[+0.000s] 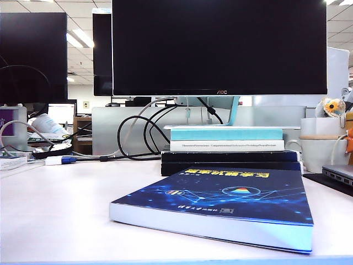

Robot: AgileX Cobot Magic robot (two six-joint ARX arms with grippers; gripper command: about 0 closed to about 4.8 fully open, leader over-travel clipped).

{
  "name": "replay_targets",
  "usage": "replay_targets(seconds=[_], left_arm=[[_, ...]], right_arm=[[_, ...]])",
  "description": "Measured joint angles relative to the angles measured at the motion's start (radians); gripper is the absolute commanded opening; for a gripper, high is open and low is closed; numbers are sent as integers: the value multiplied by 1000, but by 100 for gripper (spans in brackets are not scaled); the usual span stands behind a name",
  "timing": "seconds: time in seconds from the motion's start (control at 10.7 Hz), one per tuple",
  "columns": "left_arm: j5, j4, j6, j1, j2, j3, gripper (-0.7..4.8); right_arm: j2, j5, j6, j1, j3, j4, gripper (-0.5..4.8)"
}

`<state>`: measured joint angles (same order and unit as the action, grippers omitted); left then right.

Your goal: Close the book.

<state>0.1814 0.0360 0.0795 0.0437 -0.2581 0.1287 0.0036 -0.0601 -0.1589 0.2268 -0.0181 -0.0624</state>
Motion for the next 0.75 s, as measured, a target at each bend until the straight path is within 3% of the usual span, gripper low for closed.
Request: replay_targets(seconds=[0.37,0.47,0.75], left_arm=[[-29,57,-20,0,30,-69,-6],[-92,62,-39,0,37,-107,-6],[-133,16,-49,0,37,-122,-6]], right_arm=[[0,-1,42,0,9,94,-1],[0,-12,47,0,9,148,-1],[0,-12,48,0,9,174,0]])
